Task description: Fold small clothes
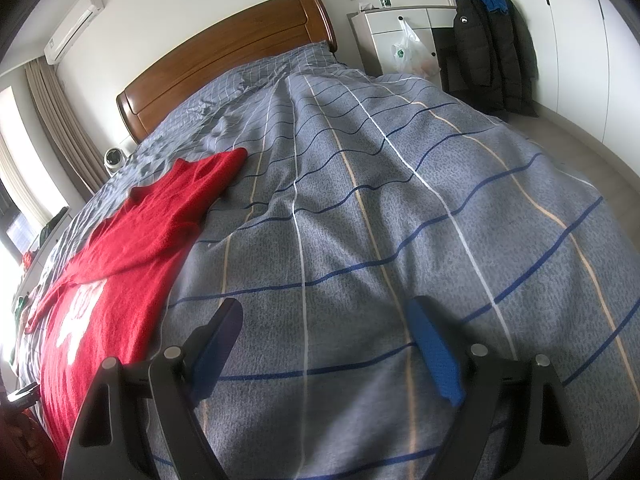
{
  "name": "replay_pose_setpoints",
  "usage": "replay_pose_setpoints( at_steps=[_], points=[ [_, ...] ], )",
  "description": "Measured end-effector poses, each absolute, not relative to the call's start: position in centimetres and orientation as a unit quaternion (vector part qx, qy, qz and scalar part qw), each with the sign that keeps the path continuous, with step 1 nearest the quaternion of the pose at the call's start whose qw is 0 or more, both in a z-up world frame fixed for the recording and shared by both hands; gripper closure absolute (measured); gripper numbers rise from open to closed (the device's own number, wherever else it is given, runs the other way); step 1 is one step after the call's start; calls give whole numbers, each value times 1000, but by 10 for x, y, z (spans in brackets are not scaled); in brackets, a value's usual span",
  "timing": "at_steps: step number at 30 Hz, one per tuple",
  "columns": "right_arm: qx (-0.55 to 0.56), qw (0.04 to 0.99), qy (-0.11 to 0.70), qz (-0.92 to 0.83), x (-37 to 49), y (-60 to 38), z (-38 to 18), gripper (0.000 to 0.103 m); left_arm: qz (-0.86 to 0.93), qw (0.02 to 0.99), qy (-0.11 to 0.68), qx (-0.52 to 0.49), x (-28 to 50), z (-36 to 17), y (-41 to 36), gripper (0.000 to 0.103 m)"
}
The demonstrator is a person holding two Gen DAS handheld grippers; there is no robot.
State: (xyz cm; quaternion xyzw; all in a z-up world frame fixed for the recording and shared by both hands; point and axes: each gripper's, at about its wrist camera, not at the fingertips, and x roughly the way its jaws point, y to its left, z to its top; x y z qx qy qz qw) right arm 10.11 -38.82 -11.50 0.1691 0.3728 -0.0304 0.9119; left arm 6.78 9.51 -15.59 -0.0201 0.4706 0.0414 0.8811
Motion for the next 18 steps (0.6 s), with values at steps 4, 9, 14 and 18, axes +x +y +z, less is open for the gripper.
replay_pose_setpoints(
  at_steps=[4, 9, 14, 18],
  points=[
    [169, 912, 373, -31, 101, -388, -115, 19, 41, 881, 471, -21, 68, -156, 95, 0],
    [169, 912, 373, -30, 101, -388, -115, 19, 41, 880, 472, -21, 69, -155, 95, 0],
    [169, 912, 373, -30, 101, -388, -115, 19, -8, 879, 470, -79, 75, -115, 124, 1],
    [168, 912, 372, -28, 101, -388, -115, 19, 5, 898, 414, -148, 96, -63, 196, 1]
  ],
)
